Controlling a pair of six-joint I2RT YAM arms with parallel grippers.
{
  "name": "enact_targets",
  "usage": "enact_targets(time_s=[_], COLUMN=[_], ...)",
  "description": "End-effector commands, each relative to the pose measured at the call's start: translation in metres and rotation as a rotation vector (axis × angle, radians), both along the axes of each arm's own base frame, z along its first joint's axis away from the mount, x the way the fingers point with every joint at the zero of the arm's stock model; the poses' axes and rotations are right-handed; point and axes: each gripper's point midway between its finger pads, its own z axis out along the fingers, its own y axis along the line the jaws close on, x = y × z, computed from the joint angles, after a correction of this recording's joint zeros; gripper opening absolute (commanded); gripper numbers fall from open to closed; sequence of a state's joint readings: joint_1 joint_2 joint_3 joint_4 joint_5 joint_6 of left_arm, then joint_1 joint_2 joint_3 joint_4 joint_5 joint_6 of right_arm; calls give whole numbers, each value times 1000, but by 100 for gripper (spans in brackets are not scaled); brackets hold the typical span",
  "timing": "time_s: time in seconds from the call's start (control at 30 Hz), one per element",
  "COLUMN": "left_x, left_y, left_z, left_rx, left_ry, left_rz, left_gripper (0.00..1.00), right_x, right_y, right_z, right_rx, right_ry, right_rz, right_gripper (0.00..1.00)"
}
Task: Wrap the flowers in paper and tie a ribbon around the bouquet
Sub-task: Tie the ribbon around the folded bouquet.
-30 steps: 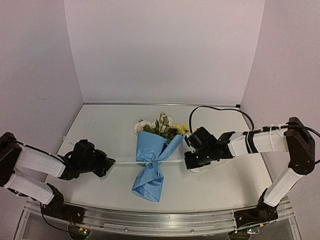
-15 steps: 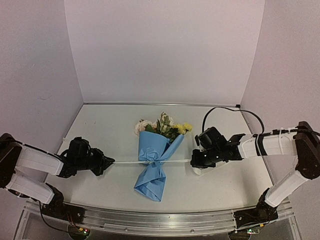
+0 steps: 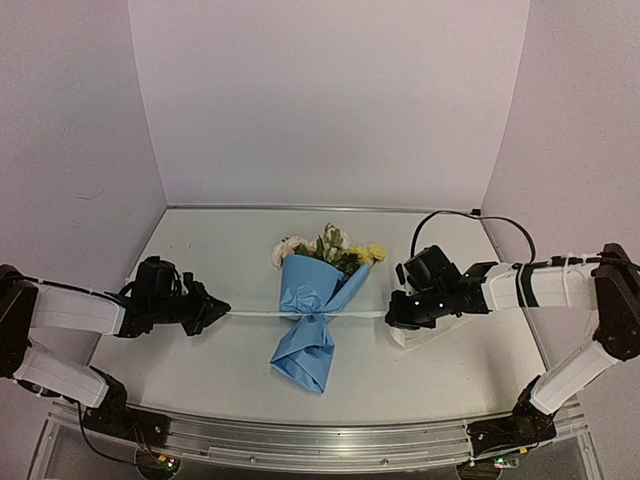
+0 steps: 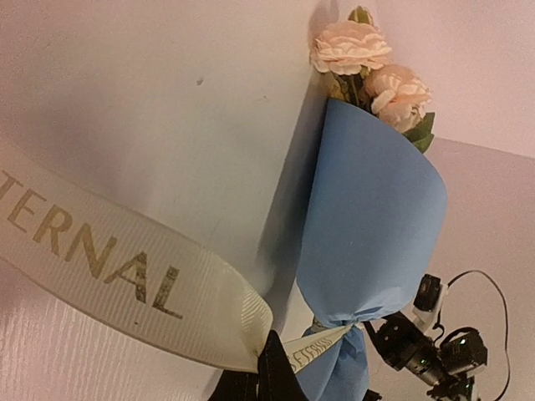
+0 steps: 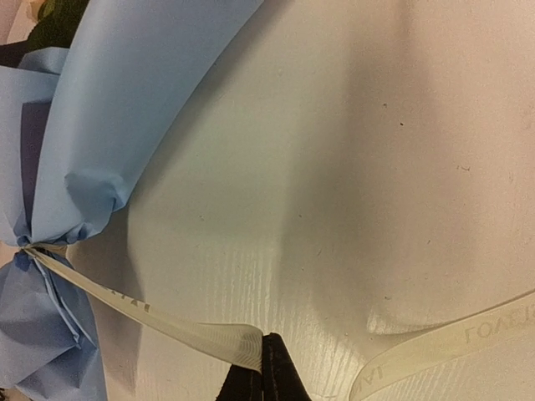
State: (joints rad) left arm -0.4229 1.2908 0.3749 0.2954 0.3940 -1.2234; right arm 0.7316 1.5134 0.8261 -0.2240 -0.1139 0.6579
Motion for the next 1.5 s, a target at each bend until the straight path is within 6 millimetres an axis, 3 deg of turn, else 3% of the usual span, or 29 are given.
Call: enact_targets(time_s=[0.0, 0.17, 0.4, 0.53, 0.67, 0.8, 0.97, 1.17, 1.47], left_x=[25, 23, 25, 23, 5, -8, -25, -33, -54], left_y=[46, -16, -89, -141, -185, -214, -220, -210, -202], left_z=[1, 44, 69, 90, 92, 94, 91, 95, 134], left_rx=[306, 310, 271, 255, 264, 255, 294, 257, 116], left_ry=[-128, -295, -407, -487, -519, -539, -536, -513, -495], left_rz=[49, -196, -431, -583, -730, -823, -835, -776, -758], left_gripper=[0, 0, 0, 0, 0, 0, 0, 0, 0], right_x=[-14, -7, -3, 0, 2, 3, -3, -12, -15], right_y=[-122, -107, -83, -75, -72, -60, -29, 50, 154], right_z=[-40, -31, -11, 6, 25, 42, 68, 91, 112], right_rx=[-457, -393, -308, -257, -225, -171, -104, 68, 205], right_ry=[112, 91, 51, 14, -22, -52, -132, -240, -383], right_rz=[-202, -163, -101, -96, -93, -59, 60, 251, 469], right_gripper=[0, 5, 32, 44, 53, 59, 62, 63, 62])
